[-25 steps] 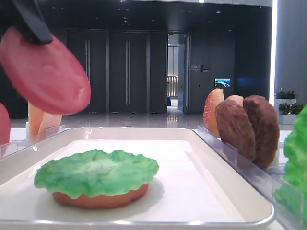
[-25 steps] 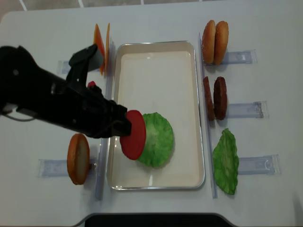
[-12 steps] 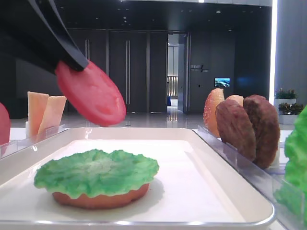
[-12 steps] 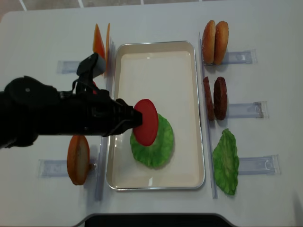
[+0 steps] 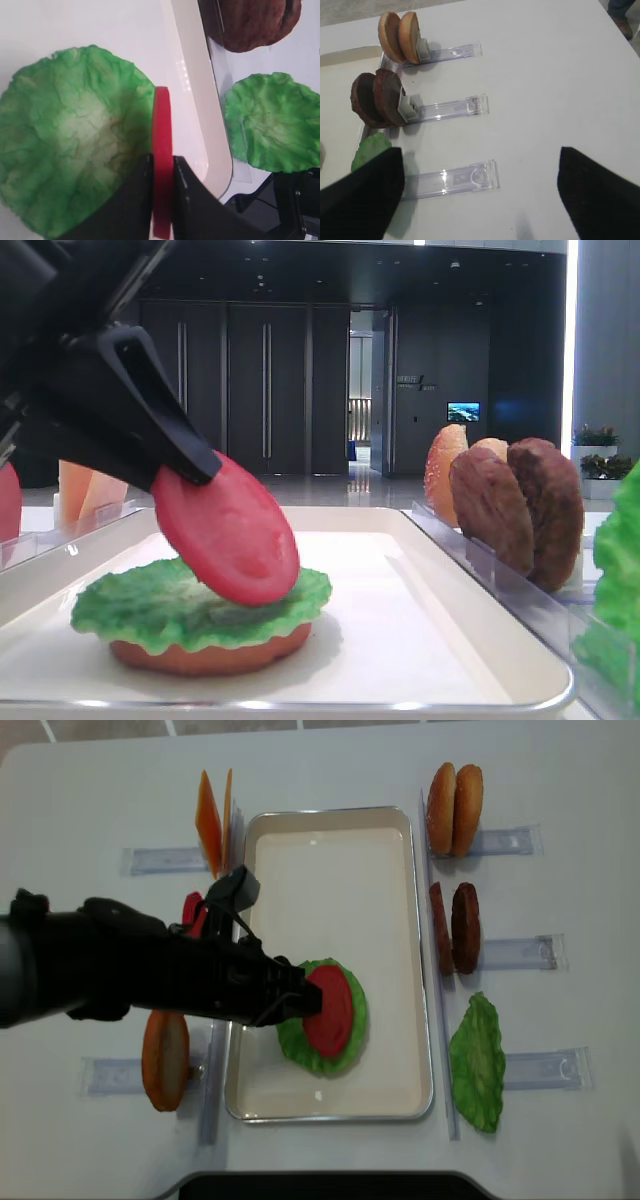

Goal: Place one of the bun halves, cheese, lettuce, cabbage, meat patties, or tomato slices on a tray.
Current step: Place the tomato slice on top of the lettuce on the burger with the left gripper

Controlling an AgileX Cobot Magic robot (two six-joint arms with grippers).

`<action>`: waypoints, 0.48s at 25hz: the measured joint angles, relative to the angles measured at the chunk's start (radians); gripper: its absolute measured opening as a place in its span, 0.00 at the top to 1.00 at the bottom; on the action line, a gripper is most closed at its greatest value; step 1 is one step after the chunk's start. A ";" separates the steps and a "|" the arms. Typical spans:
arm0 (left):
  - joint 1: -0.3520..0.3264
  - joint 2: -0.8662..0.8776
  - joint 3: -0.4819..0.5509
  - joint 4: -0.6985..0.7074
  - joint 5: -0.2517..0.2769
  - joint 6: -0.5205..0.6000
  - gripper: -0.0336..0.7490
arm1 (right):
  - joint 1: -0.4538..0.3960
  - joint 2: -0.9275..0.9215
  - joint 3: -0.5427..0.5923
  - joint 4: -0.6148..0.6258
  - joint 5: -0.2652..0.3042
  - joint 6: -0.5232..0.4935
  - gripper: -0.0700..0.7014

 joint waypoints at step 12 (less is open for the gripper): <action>0.000 0.034 0.000 -0.093 0.023 0.121 0.87 | 0.000 0.000 0.000 0.000 0.000 0.000 0.14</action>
